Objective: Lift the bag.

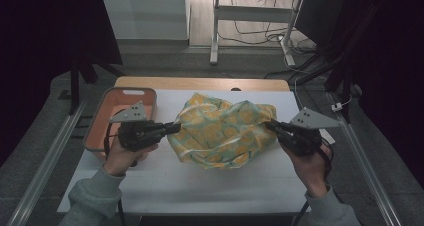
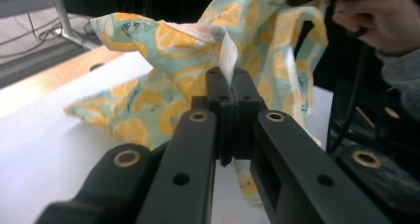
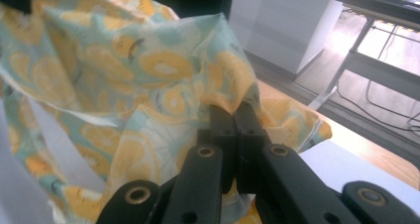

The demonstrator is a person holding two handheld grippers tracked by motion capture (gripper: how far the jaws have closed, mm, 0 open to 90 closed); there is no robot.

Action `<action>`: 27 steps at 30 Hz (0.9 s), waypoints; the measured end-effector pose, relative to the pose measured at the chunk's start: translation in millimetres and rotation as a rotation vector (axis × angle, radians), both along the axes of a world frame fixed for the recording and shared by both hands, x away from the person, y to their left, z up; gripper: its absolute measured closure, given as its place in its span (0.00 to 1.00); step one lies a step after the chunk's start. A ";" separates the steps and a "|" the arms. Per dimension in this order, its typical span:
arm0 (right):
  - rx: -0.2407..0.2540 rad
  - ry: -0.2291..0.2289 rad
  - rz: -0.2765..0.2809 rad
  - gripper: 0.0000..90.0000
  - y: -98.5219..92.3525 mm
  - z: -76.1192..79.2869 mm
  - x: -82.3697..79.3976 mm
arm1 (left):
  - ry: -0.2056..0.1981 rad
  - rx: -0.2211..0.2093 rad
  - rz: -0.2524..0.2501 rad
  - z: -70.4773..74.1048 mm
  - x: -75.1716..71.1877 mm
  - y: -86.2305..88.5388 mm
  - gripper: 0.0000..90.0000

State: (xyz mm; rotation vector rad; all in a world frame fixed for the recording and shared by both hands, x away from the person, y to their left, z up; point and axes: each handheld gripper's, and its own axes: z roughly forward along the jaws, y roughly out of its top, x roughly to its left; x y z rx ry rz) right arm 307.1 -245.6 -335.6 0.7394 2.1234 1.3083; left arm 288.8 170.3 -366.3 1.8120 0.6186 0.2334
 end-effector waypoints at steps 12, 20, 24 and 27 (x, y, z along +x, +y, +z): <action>0.062 -0.047 -0.039 0.99 2.1 38.4 31.3 | -0.100 -0.067 0.008 35.6 0.9 -6.6 0.99; 0.090 -0.060 -0.060 0.99 5.5 55.9 48.4 | -0.149 -0.151 0.021 65.6 2.8 6.4 0.99; 0.072 0.006 -0.076 0.99 4.0 39.6 60.4 | -0.099 -0.095 0.038 47.7 15.6 -2.3 0.99; 0.055 0.038 -0.096 0.99 1.9 27.0 65.9 | -0.044 -0.062 0.051 28.5 28.9 -5.8 0.99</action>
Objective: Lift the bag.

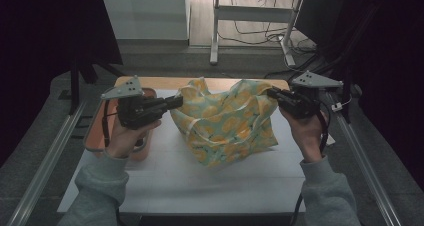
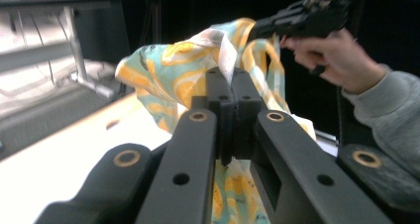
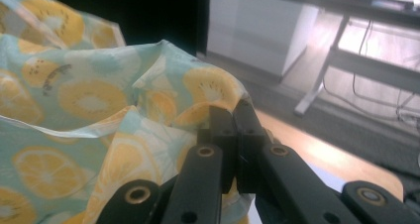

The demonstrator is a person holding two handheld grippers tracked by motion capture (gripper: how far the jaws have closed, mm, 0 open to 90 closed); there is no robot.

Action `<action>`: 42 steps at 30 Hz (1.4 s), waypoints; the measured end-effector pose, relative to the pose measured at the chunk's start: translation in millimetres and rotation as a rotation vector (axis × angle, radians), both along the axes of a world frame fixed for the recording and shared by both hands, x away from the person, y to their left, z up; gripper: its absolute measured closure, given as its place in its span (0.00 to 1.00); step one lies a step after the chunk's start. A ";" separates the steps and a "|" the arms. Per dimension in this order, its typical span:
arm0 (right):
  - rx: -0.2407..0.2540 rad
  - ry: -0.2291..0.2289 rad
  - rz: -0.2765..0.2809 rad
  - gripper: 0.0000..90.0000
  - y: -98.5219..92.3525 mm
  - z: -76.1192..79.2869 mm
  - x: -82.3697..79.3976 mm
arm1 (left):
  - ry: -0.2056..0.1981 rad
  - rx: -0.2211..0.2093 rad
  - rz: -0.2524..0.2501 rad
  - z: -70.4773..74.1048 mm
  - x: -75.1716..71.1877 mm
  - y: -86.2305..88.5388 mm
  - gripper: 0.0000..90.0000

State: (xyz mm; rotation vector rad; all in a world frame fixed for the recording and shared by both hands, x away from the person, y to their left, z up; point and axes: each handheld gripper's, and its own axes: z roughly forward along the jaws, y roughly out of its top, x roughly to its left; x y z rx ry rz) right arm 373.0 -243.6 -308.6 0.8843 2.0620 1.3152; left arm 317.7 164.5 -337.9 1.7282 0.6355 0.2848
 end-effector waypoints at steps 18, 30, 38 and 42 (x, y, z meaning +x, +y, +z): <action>-0.049 0.173 0.022 0.86 -11.6 -72.2 15.5 | 0.137 0.150 0.033 -53.6 20.1 -13.7 0.62; 0.076 0.115 0.136 0.47 -45.2 -82.7 -29.3 | 0.166 0.263 0.171 -84.1 -13.2 20.2 0.29; 0.050 0.168 0.137 0.48 -59.9 -122.6 -44.5 | 0.192 0.309 0.198 -110.2 -33.4 30.7 0.30; 0.045 0.178 0.139 0.48 -64.8 -133.0 -49.4 | 0.201 0.312 0.203 -115.1 -35.1 33.1 0.30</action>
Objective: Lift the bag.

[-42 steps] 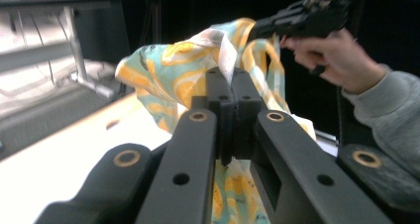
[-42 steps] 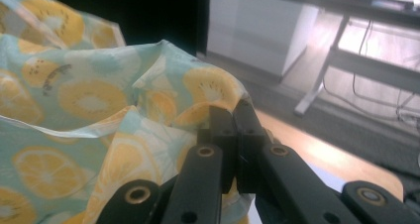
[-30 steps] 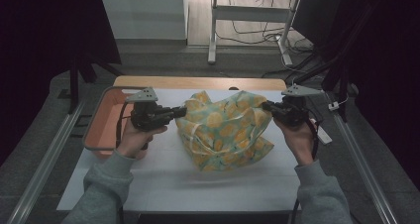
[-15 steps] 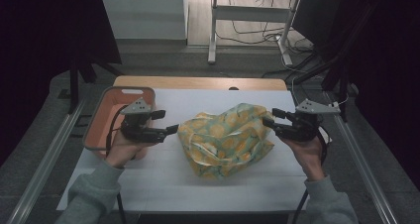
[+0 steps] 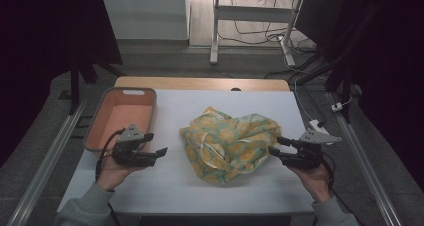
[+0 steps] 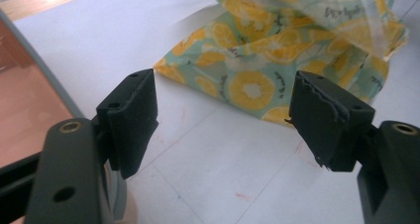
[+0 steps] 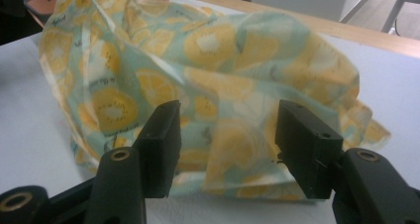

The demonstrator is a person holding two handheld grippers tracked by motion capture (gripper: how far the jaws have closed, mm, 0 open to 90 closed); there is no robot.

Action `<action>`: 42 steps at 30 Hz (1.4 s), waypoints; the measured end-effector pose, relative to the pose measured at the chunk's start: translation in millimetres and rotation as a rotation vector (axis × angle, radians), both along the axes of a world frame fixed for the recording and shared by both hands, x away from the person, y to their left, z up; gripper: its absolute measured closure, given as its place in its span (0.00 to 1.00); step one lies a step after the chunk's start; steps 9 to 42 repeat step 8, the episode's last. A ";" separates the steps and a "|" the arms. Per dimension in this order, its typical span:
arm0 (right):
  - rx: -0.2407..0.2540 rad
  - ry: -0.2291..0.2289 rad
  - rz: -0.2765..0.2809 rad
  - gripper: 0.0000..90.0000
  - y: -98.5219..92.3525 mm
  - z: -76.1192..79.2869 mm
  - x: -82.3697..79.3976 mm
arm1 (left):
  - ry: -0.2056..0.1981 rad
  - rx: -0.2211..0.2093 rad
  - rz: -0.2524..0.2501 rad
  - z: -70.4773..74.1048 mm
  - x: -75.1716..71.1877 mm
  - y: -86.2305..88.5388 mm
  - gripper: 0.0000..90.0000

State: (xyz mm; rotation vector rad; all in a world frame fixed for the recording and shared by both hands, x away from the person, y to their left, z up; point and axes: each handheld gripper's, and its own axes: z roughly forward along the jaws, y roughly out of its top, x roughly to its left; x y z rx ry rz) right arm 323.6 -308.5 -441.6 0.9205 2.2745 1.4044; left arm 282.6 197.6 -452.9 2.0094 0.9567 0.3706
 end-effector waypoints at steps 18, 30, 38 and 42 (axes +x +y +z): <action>-0.030 -0.016 0.015 0.48 2.7 -4.6 -2.9 | 0.004 -0.001 -0.001 -3.1 0.2 -0.7 0.31; -0.030 -0.016 0.015 0.48 2.7 -4.6 -2.9 | 0.004 -0.001 -0.001 -3.1 0.2 -0.7 0.31; -0.030 -0.016 0.015 0.48 2.7 -4.6 -2.9 | 0.004 -0.001 -0.001 -3.1 0.2 -0.7 0.31; -0.030 -0.016 0.015 0.48 2.7 -4.6 -2.9 | 0.004 -0.001 -0.001 -3.1 0.2 -0.7 0.31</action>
